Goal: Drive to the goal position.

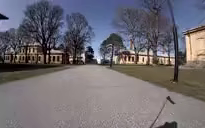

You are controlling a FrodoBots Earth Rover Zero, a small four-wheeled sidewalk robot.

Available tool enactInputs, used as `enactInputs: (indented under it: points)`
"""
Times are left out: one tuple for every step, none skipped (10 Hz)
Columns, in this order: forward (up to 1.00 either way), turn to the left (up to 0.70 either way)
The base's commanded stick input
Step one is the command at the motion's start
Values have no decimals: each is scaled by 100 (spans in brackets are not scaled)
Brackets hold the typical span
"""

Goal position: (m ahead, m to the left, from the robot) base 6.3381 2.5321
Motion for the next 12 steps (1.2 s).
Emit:
enactInputs:
  points:
    - [85, 0]
    - [85, 0]
    - [85, 0]
    - [85, 0]
    - [85, 0]
    - [85, 0]
    - [85, 0]
    - [85, 0]
    - [85, 0]
    - [85, 0]
    - [85, 0]
    - [85, 0]
